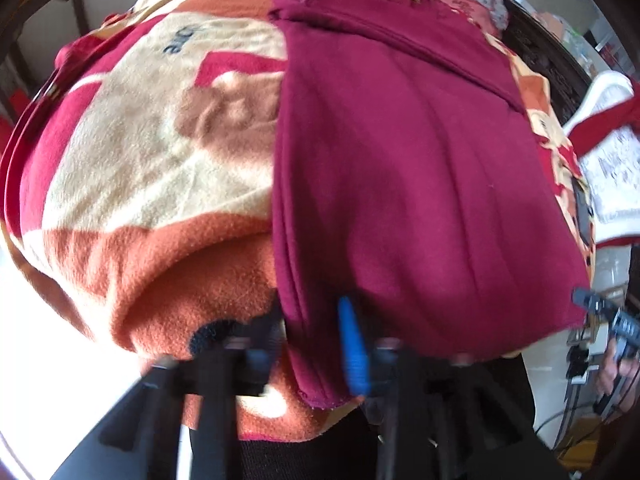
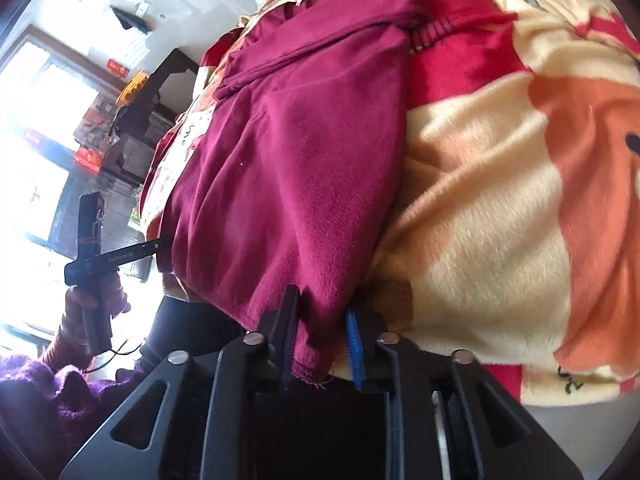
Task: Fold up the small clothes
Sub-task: 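Lift the hem with both grippers and fold it over onto the collar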
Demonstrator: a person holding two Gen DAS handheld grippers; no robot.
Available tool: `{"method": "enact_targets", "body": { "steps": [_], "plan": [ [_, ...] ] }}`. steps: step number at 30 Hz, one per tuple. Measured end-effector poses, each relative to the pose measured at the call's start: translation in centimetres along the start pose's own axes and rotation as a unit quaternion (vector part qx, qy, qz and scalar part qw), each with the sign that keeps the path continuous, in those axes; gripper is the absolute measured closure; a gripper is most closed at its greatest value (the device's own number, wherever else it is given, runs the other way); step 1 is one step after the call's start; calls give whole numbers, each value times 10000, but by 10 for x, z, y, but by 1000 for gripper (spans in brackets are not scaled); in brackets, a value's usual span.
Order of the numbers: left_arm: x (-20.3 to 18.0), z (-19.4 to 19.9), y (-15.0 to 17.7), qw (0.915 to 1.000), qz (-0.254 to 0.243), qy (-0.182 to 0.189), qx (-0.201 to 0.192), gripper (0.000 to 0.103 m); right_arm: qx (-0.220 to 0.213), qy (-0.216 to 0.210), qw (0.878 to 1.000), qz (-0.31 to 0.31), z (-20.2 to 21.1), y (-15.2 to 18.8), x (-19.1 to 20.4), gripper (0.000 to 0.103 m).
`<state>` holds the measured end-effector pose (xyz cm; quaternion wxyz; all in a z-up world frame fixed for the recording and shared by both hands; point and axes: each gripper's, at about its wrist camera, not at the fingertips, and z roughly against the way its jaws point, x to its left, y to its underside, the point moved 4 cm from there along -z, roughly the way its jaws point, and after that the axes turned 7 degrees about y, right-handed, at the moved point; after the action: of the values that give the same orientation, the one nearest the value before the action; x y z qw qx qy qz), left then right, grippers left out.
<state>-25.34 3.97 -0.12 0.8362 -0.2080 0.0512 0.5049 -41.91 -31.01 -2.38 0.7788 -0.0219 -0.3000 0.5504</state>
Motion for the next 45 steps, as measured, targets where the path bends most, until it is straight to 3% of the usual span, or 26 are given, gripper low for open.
{"method": "enact_targets", "body": {
  "steps": [3,10,18,23,33,40,43,45],
  "plan": [
    [-1,19,-11,9996,-34,258,-116,95,-271,-265,9993,25,15,-14,9,103],
    [-4,66,-70,9939,87,530,-961,95,-1083,-737,9914,54,50,-82,23,103],
    [-8,79,-162,9846,97,381,-1704,95,-1877,-354,9815,-141,56,-172,16,103],
    [-11,67,-224,9810,73,116,-1935,95,-2198,193,9754,-12,60,-214,15,103],
    [-3,4,-320,9818,275,-284,-1860,95,-2178,548,9728,-561,14,-300,-24,103],
    [17,-34,-342,9835,583,-369,-1672,94,-1841,763,9772,-730,-35,-344,-47,103],
    [23,-38,-351,9811,624,-420,-1782,79,-1785,756,9774,-844,-47,-352,-54,103],
    [29,-34,-354,9807,773,-102,-1794,48,-1738,687,9780,-924,-51,-357,-58,102]
  ]
}}
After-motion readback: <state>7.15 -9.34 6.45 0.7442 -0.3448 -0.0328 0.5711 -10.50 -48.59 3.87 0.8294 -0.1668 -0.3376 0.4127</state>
